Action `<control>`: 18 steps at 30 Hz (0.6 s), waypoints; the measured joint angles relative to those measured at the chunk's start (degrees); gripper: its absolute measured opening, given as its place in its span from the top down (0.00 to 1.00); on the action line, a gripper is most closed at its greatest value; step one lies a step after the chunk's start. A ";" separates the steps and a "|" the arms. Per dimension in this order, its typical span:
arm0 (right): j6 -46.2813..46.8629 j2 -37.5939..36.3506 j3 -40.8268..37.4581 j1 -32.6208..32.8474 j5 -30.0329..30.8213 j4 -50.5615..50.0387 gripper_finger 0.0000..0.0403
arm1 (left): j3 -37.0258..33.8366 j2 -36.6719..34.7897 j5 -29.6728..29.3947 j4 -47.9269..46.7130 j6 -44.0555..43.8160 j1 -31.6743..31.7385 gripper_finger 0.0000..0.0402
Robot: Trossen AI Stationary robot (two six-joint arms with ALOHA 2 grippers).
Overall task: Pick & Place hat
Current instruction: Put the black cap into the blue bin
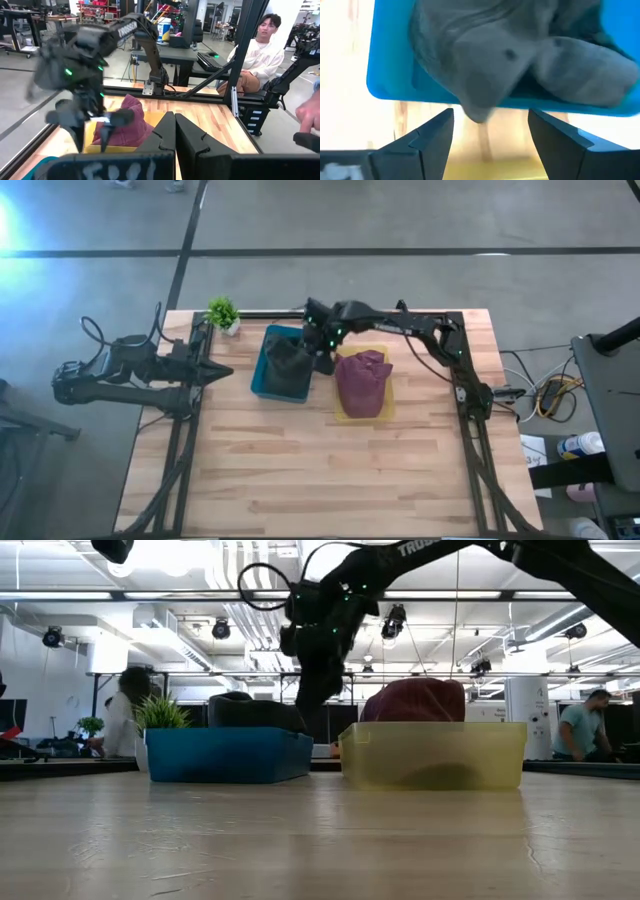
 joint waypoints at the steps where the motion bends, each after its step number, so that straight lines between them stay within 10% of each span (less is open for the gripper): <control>1: 0.19 0.02 -1.06 0.57 1.16 0.98 0.38 | 0.00 0.00 0.00 0.00 -0.02 0.00 1.00; 18: 0.39 2.11 -10.79 1.19 5.35 24.40 0.56 | 0.00 0.00 0.01 0.00 0.00 0.01 1.00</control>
